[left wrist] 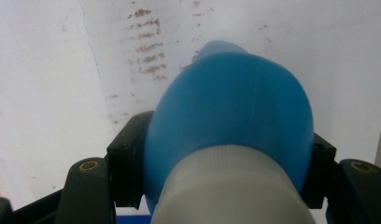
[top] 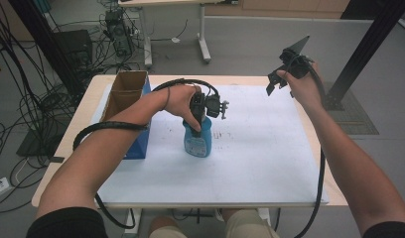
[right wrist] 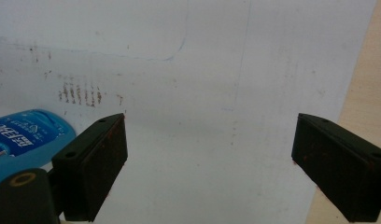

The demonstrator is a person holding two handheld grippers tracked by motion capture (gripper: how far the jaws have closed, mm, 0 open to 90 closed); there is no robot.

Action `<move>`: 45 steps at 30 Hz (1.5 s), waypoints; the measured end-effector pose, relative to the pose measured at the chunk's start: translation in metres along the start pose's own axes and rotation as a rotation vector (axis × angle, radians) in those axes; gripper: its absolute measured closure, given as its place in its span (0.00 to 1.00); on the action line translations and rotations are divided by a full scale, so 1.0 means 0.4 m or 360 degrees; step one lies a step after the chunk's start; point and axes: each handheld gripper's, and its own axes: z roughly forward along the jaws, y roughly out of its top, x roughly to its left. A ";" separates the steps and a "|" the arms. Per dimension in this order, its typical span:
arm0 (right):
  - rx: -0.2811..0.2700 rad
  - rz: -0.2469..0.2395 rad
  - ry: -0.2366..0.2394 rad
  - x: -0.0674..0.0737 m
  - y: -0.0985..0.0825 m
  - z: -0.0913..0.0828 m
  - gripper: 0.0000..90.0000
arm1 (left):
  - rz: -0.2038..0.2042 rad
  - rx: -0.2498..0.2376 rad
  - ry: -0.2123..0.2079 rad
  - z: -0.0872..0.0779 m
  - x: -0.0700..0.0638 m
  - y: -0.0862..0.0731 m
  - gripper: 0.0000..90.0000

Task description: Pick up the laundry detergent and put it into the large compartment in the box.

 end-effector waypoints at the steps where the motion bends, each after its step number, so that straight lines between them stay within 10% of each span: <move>1: 0.0000 0.0000 0.0000 0.001 0.000 0.000 0.12 | 0.0000 0.0001 0.0000 0.000 0.000 0.000 0.39; 45: 0.0006 -0.0017 -0.0011 0.012 0.004 0.006 0.12 | -0.0010 0.0011 -0.0007 0.000 0.002 0.003 0.39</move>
